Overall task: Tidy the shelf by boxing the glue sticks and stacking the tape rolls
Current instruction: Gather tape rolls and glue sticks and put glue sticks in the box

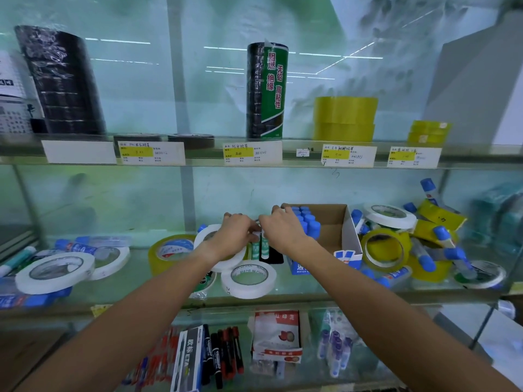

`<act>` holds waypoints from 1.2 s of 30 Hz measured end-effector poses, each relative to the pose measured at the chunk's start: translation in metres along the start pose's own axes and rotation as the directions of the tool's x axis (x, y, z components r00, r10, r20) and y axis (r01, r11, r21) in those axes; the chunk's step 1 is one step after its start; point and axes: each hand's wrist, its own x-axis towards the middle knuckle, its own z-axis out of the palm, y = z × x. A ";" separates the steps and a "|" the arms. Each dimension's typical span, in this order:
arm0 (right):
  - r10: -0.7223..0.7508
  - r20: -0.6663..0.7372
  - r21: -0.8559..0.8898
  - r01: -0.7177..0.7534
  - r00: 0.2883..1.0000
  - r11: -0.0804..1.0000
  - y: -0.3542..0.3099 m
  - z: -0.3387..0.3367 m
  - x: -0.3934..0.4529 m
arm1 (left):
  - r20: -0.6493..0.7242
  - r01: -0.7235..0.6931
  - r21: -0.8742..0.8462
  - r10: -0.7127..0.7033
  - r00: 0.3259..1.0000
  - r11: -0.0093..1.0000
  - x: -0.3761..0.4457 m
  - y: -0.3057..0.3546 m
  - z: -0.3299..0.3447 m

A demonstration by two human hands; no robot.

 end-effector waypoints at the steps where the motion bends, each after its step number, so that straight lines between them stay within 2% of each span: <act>1: -0.002 0.005 -0.002 0.002 1.000 1.000 -0.001 0.001 0.000 | -0.001 -0.002 0.004 0.002 1.000 1.000 0.000 0.000 0.000; 10: 0.006 0.061 -0.014 -0.005 0.998 1.000 -0.003 0.003 0.003 | -0.019 0.011 -0.033 -0.011 1.000 0.999 -0.002 0.001 -0.001; 24: 0.001 0.072 -0.004 -0.001 0.997 1.000 -0.011 -0.005 -0.005 | -0.011 0.008 0.026 -0.008 1.000 1.000 -0.008 -0.001 0.001; 28: 0.041 0.077 0.021 -0.043 0.996 0.999 -0.011 -0.002 -0.009 | -0.072 0.005 -0.026 -0.007 0.997 1.000 -0.016 -0.011 -0.003; 32: 0.078 0.061 0.087 -0.084 0.995 0.993 -0.013 -0.002 -0.011 | -0.138 0.061 -0.018 -0.063 0.988 0.998 -0.026 -0.027 -0.018; 36: 0.130 -0.030 0.134 -0.125 0.991 0.983 -0.023 -0.009 -0.011 | -0.186 0.088 -0.084 -0.103 0.977 0.993 -0.042 -0.044 -0.032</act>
